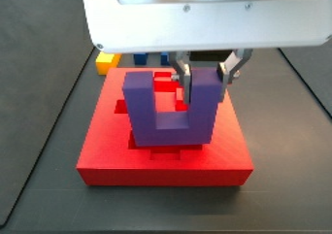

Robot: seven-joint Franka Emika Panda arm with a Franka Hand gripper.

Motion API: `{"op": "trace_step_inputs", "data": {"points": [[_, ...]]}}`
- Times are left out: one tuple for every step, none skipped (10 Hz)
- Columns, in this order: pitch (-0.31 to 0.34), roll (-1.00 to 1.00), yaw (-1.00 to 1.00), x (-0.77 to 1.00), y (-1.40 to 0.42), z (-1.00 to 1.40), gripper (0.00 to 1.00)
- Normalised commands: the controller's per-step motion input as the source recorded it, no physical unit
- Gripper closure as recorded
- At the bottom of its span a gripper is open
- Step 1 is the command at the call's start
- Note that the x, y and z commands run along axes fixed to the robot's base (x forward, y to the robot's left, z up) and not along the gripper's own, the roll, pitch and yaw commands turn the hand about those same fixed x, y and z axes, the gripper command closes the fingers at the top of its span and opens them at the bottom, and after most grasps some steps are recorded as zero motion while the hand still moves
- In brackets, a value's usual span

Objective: Pick up the purple object. Move up. Move to above the board. Insert the purple object.
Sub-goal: Insert the purple object.

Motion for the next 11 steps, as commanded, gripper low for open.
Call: {"op": "trace_step_inputs", "data": {"points": [[0.0,0.01,-0.1,-0.01,0.0,-0.17,1.0],[0.0,0.0,-0.06,-0.18,0.0,-0.14,1.0],[0.0,-0.01,-0.04,-0.15,0.0,-0.13,1.0],[-0.003,-0.05,-0.03,-0.14,0.0,-0.14,1.0],[-0.026,-0.06,-0.01,-0.08,0.0,-0.17,1.0],[-0.046,-0.04,0.0,0.0,0.0,-0.24,1.0],[-0.04,-0.03,0.0,0.12,0.0,-0.28,1.0],[-0.023,0.0,0.0,0.12,0.0,-0.31,1.0],[0.0,0.01,0.0,0.03,0.0,-0.26,1.0],[-0.009,0.0,0.0,0.01,0.0,-0.36,1.0],[0.0,0.01,0.0,0.0,0.0,-0.36,1.0]]}}
